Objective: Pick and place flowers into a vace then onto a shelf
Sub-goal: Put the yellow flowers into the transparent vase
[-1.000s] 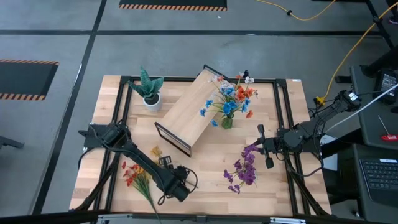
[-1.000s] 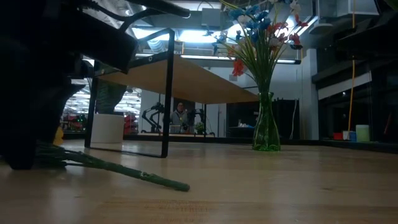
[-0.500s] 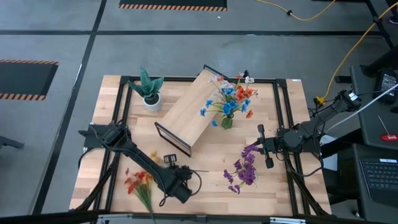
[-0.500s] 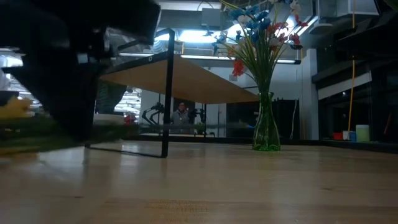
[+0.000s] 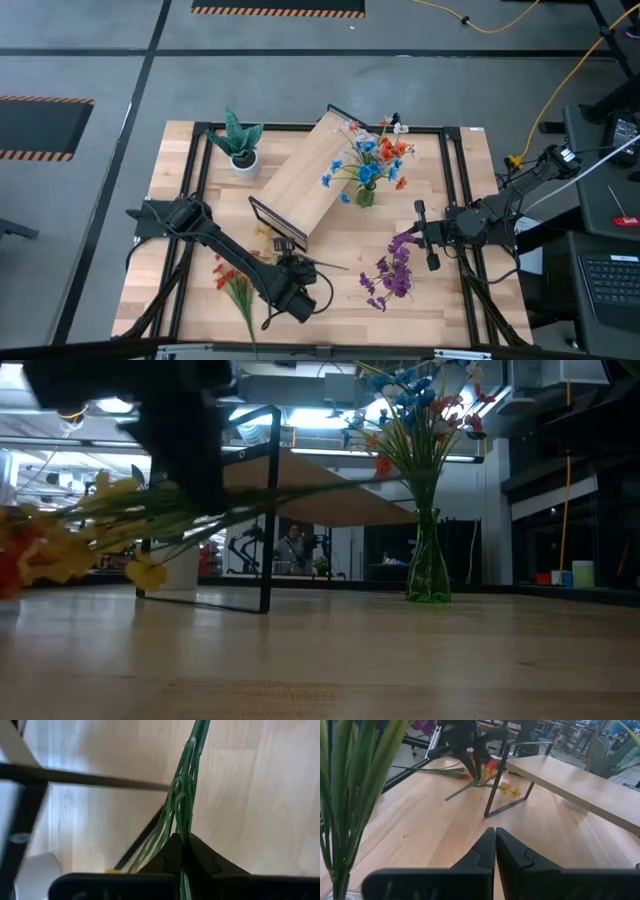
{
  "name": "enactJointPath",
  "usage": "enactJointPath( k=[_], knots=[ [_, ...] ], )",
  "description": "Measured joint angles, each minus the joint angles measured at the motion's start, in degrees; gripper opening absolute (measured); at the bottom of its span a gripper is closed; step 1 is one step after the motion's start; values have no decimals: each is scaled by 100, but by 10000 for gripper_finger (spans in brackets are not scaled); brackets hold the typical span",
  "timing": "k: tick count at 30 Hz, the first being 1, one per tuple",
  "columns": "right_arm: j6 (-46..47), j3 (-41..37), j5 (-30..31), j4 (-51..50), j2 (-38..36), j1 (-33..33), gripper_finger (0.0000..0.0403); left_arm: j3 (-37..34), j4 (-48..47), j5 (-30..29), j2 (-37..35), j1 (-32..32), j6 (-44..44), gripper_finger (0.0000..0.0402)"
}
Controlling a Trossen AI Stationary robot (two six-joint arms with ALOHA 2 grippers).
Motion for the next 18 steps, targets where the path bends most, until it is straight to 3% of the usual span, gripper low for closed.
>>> enactJointPath(
  k=[3,11,15,18],
  knots=[
    [0,0,0,-10,0,0,16,275,-321,-81,-2,-63,-98,4],
    [87,0,2,-47,0,2,16,1346,-1715,-1327,-18,-523,-895,4],
    [116,0,2,-70,0,0,17,1680,-1744,-1930,-42,-749,-1023,4],
    [116,0,2,-70,0,0,17,1799,-1743,-1894,-46,-808,-1019,4]
  ],
)
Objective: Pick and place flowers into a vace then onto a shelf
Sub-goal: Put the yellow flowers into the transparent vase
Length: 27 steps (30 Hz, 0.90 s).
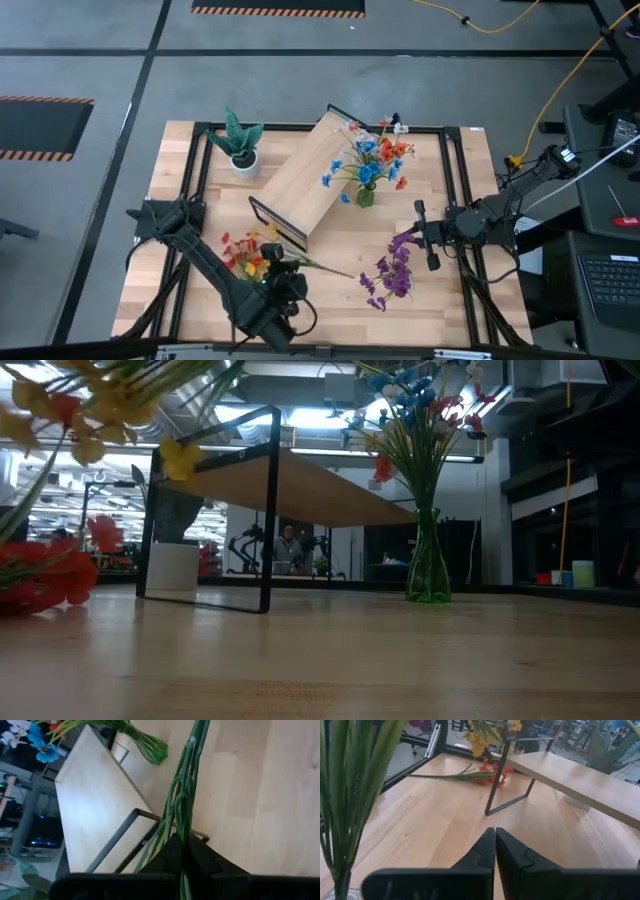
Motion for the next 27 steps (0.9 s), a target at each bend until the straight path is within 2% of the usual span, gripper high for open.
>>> enactJointPath(
  k=[11,16,21,27],
  knots=[
    [15,0,0,5,0,0,17,247,-6,-1140,-2,-35,462,3],
    [15,0,0,45,0,1,17,321,-4,-1223,-2,-35,519,3],
    [53,0,-4,266,0,0,17,499,22,-1326,-2,52,1505,3],
    [745,0,-97,675,-2,0,17,842,38,-1683,-2,212,2659,3]
  ],
)
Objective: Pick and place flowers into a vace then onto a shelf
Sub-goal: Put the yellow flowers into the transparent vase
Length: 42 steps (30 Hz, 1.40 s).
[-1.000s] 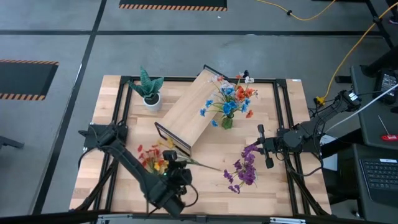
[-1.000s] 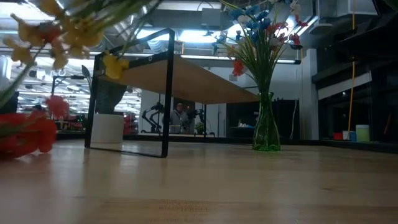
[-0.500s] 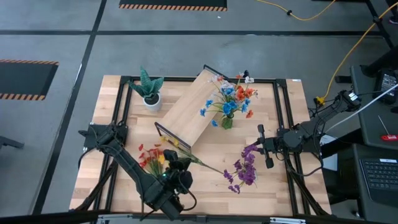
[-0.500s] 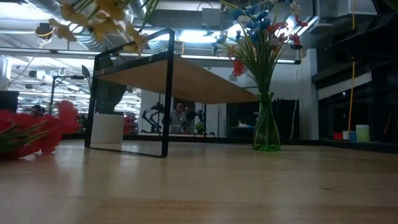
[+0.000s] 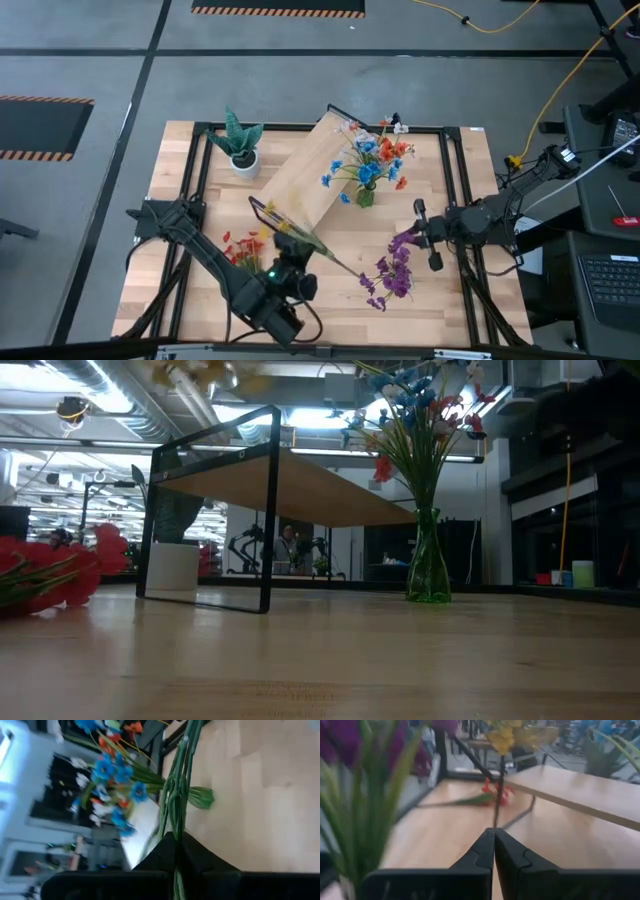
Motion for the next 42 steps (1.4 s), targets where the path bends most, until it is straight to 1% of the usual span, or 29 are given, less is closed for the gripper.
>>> enactJointPath(
  k=[3,6,8,10,14,18,20,23,25,27,33,36,39,42],
  knots=[
    [551,-2,-252,485,-2,0,16,107,7,-231,0,77,642,3],
    [624,0,-682,867,0,0,16,128,55,-278,0,208,1318,3],
    [624,14,-733,985,-2,2,16,128,191,-275,0,302,1677,3],
    [627,125,-639,912,2,-21,16,128,324,-275,0,400,2047,3],
    [623,535,-615,511,31,-153,16,128,580,-274,0,567,3020,3],
    [626,1170,-533,-252,250,-291,16,128,811,-306,0,667,3958,3],
    [632,1480,-386,-617,445,-360,16,128,952,-460,0,688,4288,3],
    [630,1929,-309,-993,814,-465,19,128,1082,-863,0,695,4885,3],
    [623,2234,-309,-1224,1097,-504,26,128,1225,-1019,0,695,5235,3],
    [598,2564,-309,-1460,1362,-523,40,128,1270,-1021,0,695,5495,3],
    [619,3588,-311,-2004,2047,-541,99,128,1278,-1042,0,709,5973,3],
    [632,4012,-311,-2067,2380,-551,123,128,1278,-1303,0,721,6247,3],
    [643,4443,-310,-2255,2718,-568,135,128,1278,-1370,0,725,6557,3],
    [813,4809,-311,-2502,3058,-608,137,128,1278,-1375,0,723,6613,3]
  ],
)
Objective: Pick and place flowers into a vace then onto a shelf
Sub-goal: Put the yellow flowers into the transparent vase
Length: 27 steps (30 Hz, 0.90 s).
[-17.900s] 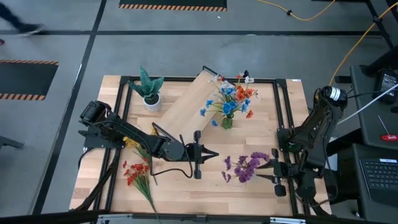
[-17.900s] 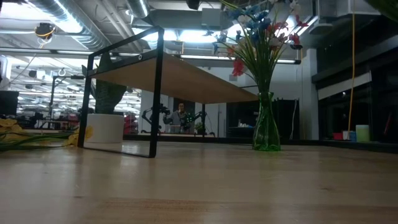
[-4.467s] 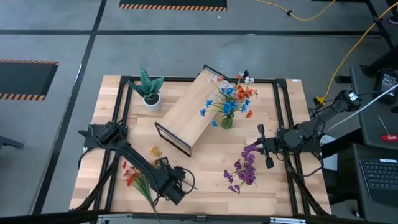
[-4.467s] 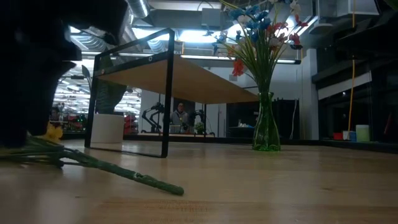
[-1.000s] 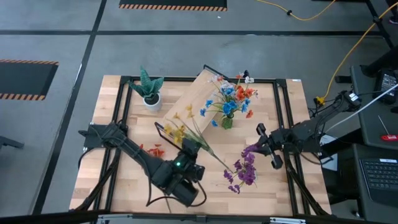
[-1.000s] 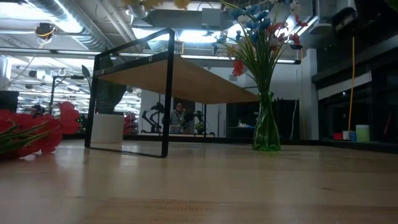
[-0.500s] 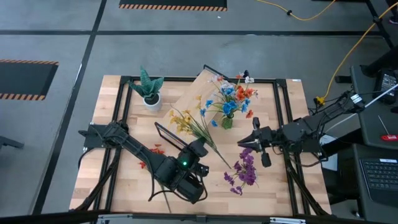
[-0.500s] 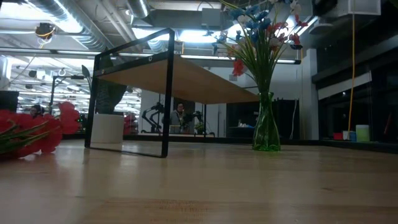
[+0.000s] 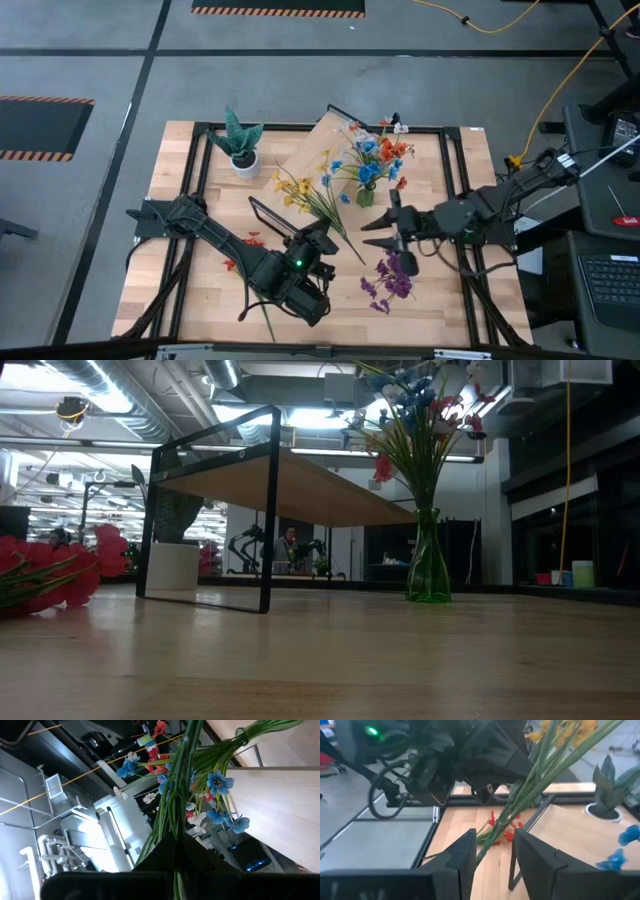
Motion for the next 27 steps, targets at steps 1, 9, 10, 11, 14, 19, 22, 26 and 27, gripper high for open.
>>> enactJointPath(
  k=[1,9,10,11,14,19,22,26,27],
  knots=[
    [9,85,0,-31,116,-24,137,0,0,-1,0,-2,2,3],
    [-56,553,-2,-63,910,-200,138,0,10,-281,0,-2,373,3],
    [-56,605,-22,-62,961,-220,138,0,10,-292,0,-3,378,3],
    [-62,650,-61,-63,993,-241,138,0,11,-301,0,-4,398,3],
    [-43,786,-332,-50,1062,-321,138,0,11,-302,0,-4,530,3],
    [-43,857,-402,4,1125,-397,138,0,15,-282,2,-2,585,3],
    [-43,857,-421,-6,1136,-422,138,0,13,-278,4,-2,605,3],
    [-16,857,-508,-4,1136,-446,138,0,15,-281,4,1,631,3],
    [12,857,-532,1,1145,-446,138,0,15,-301,4,11,691,3]
  ],
)
